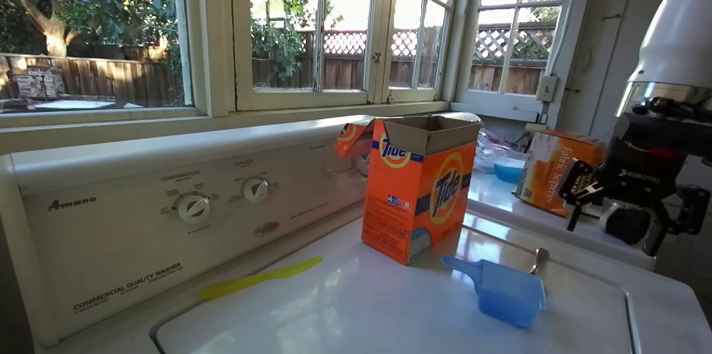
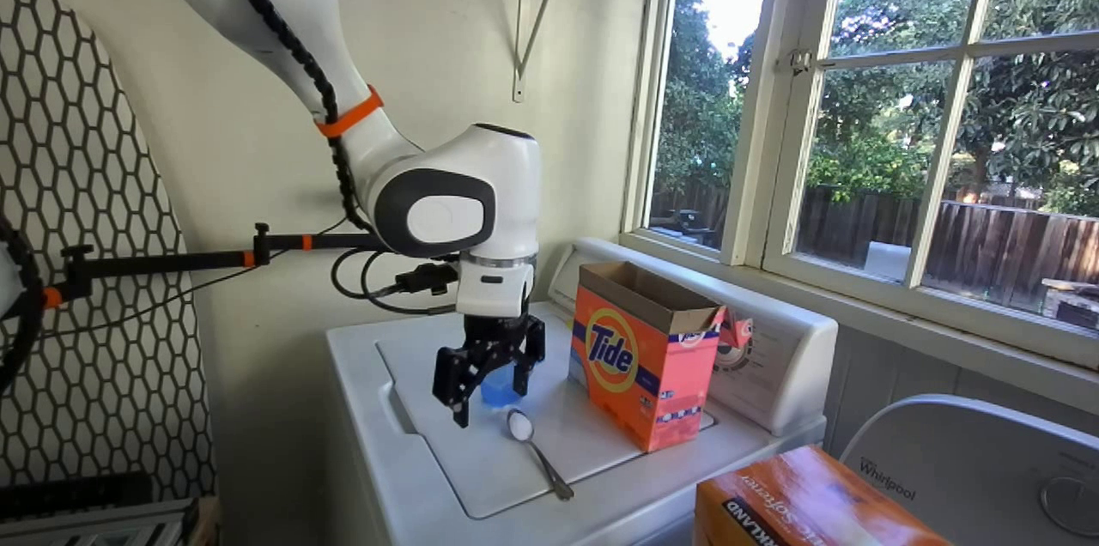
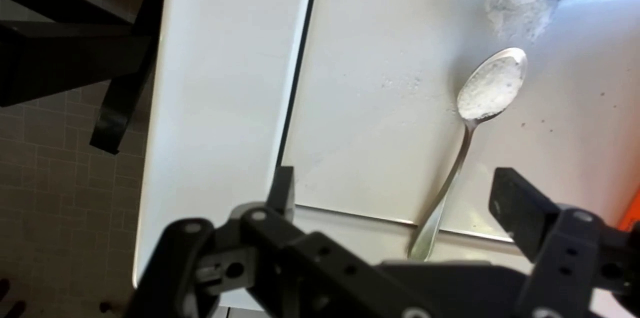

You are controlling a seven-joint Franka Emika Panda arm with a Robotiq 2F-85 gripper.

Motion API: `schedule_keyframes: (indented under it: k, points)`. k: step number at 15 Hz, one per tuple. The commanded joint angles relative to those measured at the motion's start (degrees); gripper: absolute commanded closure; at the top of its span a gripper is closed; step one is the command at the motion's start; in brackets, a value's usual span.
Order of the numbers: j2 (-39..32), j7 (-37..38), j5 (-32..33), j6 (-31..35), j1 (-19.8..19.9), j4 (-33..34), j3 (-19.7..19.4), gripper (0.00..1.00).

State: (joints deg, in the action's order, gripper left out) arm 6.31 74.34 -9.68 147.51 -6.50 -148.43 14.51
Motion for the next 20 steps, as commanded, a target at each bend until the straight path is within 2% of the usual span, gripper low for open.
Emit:
schedule_keyframes:
  k: [1,5,11,20]
  points:
    - [-0.53,4.66,-0.57,2.84,-0.89,-0.50,-0.57,0.00]
    - [-1.86,9.20,1.33,4.74,-0.61,-0.59,-0.49,0.00]
    - [-6.18,12.24,2.80,8.76,-1.02,-0.25,-1.00,0.00]
    - [-11.48,16.36,8.58,13.43,-2.36,1.18,-4.39,0.00]
